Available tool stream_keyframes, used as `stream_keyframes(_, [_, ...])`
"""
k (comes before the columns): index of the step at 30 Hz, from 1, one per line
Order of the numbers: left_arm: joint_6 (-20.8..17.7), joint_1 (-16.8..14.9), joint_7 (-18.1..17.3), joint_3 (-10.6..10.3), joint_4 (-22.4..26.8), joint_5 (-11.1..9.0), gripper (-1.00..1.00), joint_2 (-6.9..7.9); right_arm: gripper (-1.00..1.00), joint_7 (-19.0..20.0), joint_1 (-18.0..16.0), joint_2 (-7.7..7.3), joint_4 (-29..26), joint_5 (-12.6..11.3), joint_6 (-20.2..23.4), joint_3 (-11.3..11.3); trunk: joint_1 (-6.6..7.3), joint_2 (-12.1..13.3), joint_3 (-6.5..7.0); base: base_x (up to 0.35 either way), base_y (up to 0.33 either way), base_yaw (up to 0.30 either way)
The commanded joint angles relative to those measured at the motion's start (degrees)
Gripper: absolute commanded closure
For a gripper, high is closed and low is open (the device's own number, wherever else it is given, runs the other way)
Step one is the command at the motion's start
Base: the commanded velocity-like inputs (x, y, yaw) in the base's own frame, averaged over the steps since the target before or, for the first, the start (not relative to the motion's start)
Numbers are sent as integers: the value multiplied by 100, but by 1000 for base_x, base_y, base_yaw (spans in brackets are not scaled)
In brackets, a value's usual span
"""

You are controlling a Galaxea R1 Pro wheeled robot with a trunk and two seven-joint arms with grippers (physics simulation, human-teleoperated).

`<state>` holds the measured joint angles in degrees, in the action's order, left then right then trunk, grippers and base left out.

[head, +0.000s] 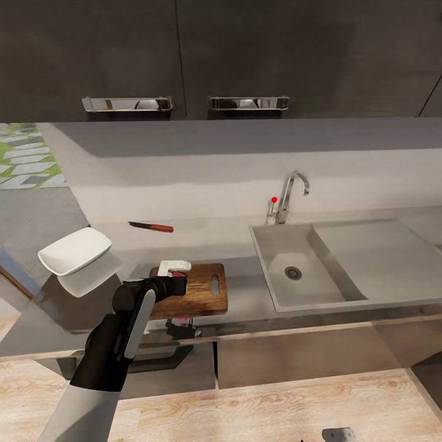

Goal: In the kitchen, take the Vidalia onion out of the sink, dice it on the chopping board with the paring knife, put the diced onion into the bowl on the countertop, then place both the paring knife and the chopping board into the sink.

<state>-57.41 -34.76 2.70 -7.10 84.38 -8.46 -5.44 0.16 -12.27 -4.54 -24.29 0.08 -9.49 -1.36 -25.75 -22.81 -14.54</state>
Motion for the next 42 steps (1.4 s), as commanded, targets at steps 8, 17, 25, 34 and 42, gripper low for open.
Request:
stream_keyframes(8, [-25, -5, 29, -8, 8, -38, 100, -7, -100, -1, -4, -3, 3, 0, -16, -13, -3, -11, -15, 34, 0, 0])
stream_keyframes(17, [-25, -5, 29, -10, 8, -36, 100, -1, -100, 2, -4, -3, 3, 0, -22, -19, -3, -11, -15, 30, 0, 0])
stream_keyframes(25, [-25, -5, 29, -10, 4, -35, 100, -1, -100, 10, -4, -11, 4, 8, -38, -32, -3, -11, -15, 1, 0, 0])
stream_keyframes(34, [-25, -5, 31, -10, -19, -39, 100, -1, -100, 2, -4, -4, 8, 2, -16, -19, -3, -11, -31, 0, 0, 0])
stream_keyframes(42, [-25, -5, 34, -10, -43, -37, 100, -1, -100, 2, -4, -3, 6, 1, -10, -14, -3, -11, -98, 0, 0, 0])
